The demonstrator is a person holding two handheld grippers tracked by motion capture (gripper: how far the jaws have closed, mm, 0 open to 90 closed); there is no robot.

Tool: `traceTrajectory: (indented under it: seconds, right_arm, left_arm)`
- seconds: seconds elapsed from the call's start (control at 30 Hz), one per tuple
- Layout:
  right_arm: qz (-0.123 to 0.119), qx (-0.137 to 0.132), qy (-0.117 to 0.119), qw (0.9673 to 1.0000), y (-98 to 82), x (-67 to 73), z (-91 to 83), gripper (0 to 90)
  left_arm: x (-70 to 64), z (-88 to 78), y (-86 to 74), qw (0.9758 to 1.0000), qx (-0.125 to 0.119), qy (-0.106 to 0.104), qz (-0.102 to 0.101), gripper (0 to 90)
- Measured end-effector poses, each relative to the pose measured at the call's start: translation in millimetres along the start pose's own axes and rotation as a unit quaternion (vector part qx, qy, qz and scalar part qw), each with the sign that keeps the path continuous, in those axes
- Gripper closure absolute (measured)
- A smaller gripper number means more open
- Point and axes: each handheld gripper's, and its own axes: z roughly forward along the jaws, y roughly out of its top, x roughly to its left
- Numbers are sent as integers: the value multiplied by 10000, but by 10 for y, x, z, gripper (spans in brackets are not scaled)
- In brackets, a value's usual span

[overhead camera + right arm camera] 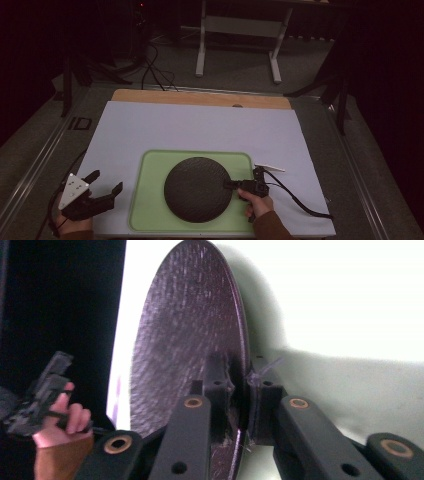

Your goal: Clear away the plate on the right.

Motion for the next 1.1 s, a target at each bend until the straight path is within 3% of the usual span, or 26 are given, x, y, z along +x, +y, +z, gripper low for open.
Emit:
traceTrajectory:
  seconds: [0.13,0.2,0.43,0.67,0.77,0.87,1.03,1.07,1.1]
  right_arm:
    - [-205,-33,-150,9997,7,10,4,767]
    - [-406,-137,-231,9988,40,41,-37,737]
    - [-753,-269,-418,9959,109,91,-178,706]
    - [-1269,-493,-669,9884,172,151,-357,650]
    - [-1515,-618,-819,9831,202,179,-446,632]
    - [-1793,-722,-1059,9754,228,201,-538,601]
    - [-2298,-791,-1453,9591,241,225,-672,565]
    - [-2298,-791,-1453,9591,241,225,-672,565]
    - [-2609,-844,-1683,9468,228,222,-735,552]
  left_arm:
    - [2,2,0,10000,4,1,-5,148]
    - [-1,2,0,10000,5,4,-3,148]
    - [0,0,-1,10000,8,13,-6,148]
    - [1,1,-1,10000,7,9,-7,148]
    - [0,-1,-1,10000,6,13,-8,148]
    - [0,-2,-1,10000,8,14,-7,148]
    - [-1,-1,-1,10000,4,9,-7,148]
    - [-1,-1,-1,10000,4,9,-7,148]
    - [-2,-3,-3,10000,4,11,-11,148]
